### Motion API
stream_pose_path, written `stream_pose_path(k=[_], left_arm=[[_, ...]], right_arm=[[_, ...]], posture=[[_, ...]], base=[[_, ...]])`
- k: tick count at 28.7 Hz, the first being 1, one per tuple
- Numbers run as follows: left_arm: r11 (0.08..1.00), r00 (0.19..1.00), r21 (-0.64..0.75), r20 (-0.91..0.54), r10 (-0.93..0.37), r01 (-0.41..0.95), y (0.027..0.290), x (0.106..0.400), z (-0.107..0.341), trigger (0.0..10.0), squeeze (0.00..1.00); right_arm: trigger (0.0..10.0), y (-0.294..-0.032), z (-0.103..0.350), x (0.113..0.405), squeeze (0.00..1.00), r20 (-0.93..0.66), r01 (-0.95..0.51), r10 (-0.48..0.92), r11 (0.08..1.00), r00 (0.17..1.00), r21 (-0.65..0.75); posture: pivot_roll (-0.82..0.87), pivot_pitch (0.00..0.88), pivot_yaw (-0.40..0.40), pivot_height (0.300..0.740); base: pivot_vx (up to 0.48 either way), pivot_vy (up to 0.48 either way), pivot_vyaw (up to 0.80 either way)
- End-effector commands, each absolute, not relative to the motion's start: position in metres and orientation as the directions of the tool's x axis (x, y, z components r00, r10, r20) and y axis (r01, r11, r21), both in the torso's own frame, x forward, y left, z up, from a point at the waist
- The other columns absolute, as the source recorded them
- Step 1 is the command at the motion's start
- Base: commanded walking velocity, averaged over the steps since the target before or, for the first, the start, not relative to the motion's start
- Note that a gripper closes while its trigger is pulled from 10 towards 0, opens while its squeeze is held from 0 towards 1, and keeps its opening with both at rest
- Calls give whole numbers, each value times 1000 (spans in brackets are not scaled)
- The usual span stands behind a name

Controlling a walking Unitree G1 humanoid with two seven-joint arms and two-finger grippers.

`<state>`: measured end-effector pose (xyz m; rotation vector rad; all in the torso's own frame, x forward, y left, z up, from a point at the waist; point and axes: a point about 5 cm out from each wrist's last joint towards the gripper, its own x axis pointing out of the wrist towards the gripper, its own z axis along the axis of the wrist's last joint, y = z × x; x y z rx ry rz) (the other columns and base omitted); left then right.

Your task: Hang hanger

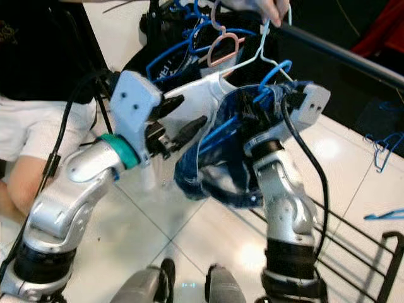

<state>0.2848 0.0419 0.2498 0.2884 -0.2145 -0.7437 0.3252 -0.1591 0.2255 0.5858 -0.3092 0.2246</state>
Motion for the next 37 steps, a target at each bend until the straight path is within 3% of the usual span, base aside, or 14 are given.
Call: stream_pose_path(k=[1,7,11,26,27,29,30,33,34,36,37], left_arm=[[691,722,348,56,-690,633,41,285,243,10000,0],[612,695,401,-95,-713,682,46,281,228,10000,0],[607,691,377,-145,-708,700,49,280,222,10000,0],[610,696,376,-148,-703,697,44,283,220,10000,0],[662,757,411,-120,-642,627,46,290,222,10000,0],[662,757,411,-120,-642,627,46,290,222,10000,0],[713,820,448,-87,-566,540,49,298,224,10000,0],[713,820,448,-87,-566,540,49,298,224,10000,0],[766,882,475,-51,-469,434,55,305,225,10000,0],[766,882,475,-51,-469,434,55,305,225,10000,0],[799,921,488,-21,-390,350,60,310,225,10000,0]], right_arm=[[10000,-161,232,325,0,383,-294,97,815,919,500],[10000,-161,237,333,0,389,-273,72,826,918,492],[10000,-161,247,332,0,423,-287,65,826,904,486],[10000,-155,265,327,0,491,-330,66,817,869,474],[10000,-153,269,325,0,502,-341,69,812,862,474],[10000,-153,269,325,0,502,-341,69,812,862,474],[10000,-151,271,323,0,511,-351,71,807,857,476],[10000,-151,271,323,0,511,-351,71,807,857,476],[10000,-147,275,322,0,522,-365,74,798,850,480],[10000,-147,275,322,0,522,-365,74,798,850,480],[10000,-144,278,320,0,531,-377,78,790,844,483]], posture=[[-64,104,112,740],[-53,103,108,740],[-52,105,111,740],[-64,103,118,740],[-65,102,119,740],[-65,102,119,740],[-65,102,119,740],[-65,102,119,740],[-65,103,118,740],[-65,103,118,740],[-65,103,118,740]], base=[[0,0,0],[0,0,0],[0,0,0],[0,0,0],[0,0,0],[0,0,0],[0,0,0],[0,0,0],[0,0,0],[0,0,0],[0,0,0]])
